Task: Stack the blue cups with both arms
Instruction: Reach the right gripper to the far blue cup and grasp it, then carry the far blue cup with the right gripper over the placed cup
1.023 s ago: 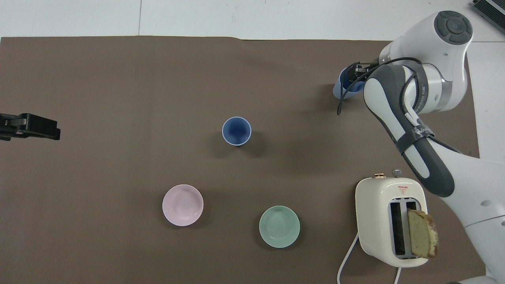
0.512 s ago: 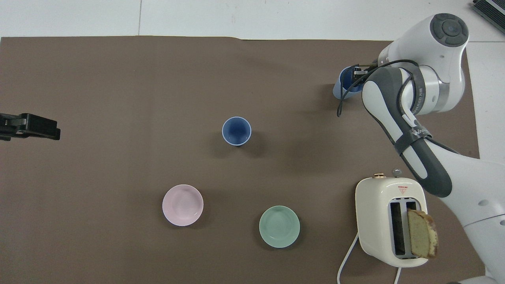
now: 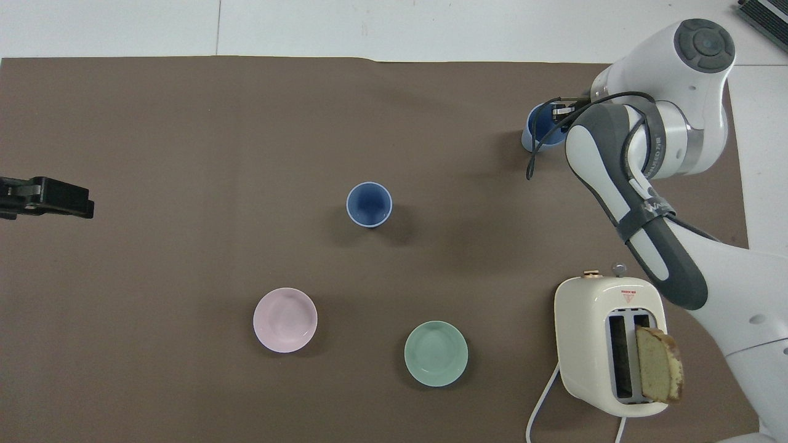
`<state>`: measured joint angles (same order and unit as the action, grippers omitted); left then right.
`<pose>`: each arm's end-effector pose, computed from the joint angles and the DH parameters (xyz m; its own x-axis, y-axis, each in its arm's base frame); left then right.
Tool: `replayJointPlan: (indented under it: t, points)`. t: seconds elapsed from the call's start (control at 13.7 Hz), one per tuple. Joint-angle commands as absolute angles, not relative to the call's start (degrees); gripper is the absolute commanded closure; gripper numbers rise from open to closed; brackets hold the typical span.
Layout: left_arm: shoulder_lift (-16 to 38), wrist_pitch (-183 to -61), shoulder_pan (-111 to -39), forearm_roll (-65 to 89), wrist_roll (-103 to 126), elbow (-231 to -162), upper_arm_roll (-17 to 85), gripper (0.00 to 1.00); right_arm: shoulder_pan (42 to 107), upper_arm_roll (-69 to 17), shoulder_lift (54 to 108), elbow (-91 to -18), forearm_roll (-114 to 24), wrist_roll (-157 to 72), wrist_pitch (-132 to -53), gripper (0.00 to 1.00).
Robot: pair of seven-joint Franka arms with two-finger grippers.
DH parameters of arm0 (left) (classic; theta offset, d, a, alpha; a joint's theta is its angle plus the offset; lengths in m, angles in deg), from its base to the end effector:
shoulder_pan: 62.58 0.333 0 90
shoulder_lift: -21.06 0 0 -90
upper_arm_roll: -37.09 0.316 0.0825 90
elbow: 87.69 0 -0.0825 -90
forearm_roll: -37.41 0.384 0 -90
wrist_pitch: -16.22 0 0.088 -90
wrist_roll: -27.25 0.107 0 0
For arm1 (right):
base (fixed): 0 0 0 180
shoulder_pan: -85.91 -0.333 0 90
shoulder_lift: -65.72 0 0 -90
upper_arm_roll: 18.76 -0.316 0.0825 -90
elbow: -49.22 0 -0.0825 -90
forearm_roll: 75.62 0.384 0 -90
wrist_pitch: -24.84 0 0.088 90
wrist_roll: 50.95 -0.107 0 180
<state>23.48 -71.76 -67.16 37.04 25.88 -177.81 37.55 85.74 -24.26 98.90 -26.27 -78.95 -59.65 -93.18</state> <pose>0.5366 -0.0393 0.6435 0.9988 -0.0482 0.0047 -0.0482 -0.9988 0.0069 0.7343 0.0538 0.4176 0.9852 -0.0509 0.1635 -0.0479 -0.9986 -0.0224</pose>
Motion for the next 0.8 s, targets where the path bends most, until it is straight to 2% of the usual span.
replayJointPlan:
  t: [0.0,0.51,0.73]
  points:
    - [23.5,-70.8,-66.5,36.3,26.4,-177.3,37.4,0.0,84.6,-24.5,93.5,-27.7,-78.6,-59.9,-90.5,1.0]
    - [23.5,-70.8,-66.5,36.3,26.4,-177.3,37.4,0.0,76.3,-24.5,85.2,-27.7,-78.6,-68.3,-79.2,1.0]
    - [23.5,-70.8,-66.5,36.3,26.4,-177.3,37.4,0.0,71.7,-24.5,84.7,-27.5,-78.6,-73.7,-79.3,1.0]
